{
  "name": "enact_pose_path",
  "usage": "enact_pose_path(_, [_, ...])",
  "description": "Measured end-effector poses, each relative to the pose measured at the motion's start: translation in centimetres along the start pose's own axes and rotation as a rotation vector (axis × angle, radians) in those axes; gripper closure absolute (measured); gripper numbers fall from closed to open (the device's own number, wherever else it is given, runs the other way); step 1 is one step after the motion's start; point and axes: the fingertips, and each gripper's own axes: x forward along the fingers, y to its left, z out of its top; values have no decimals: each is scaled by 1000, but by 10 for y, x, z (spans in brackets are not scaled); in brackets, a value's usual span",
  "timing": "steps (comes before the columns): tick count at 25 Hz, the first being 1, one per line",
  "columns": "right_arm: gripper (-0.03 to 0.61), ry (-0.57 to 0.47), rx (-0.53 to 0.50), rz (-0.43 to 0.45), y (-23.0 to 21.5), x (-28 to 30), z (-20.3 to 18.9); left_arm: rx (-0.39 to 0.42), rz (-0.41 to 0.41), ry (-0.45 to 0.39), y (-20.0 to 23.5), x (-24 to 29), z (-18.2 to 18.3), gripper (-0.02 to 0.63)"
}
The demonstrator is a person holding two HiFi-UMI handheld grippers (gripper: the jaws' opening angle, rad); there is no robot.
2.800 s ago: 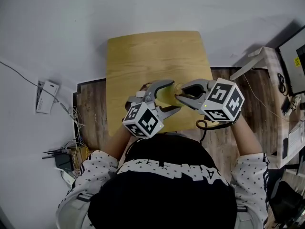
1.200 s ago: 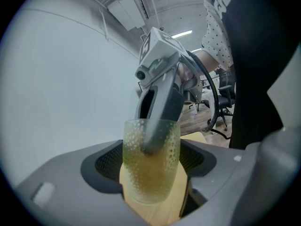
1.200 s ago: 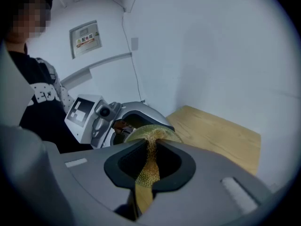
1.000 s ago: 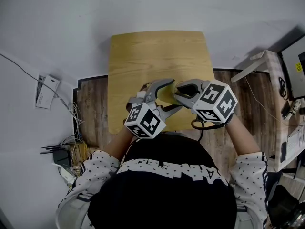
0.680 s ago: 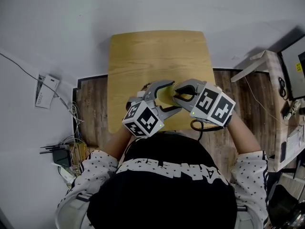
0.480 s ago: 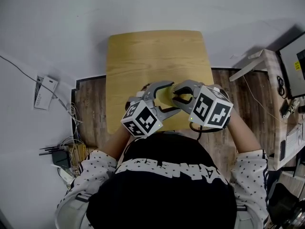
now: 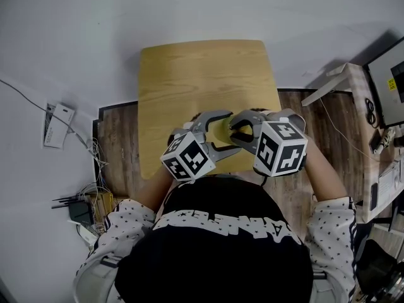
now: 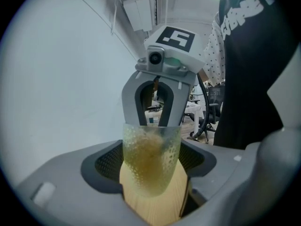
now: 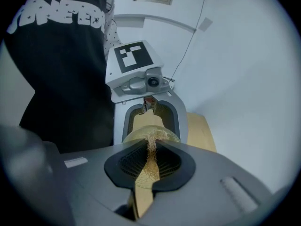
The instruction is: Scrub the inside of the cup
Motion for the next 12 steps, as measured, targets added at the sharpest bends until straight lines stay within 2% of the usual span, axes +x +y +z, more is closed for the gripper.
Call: enact_pose_path(12, [528,36,-239,66,14,1,-3,-33,-73,0,-9,2,-1,249])
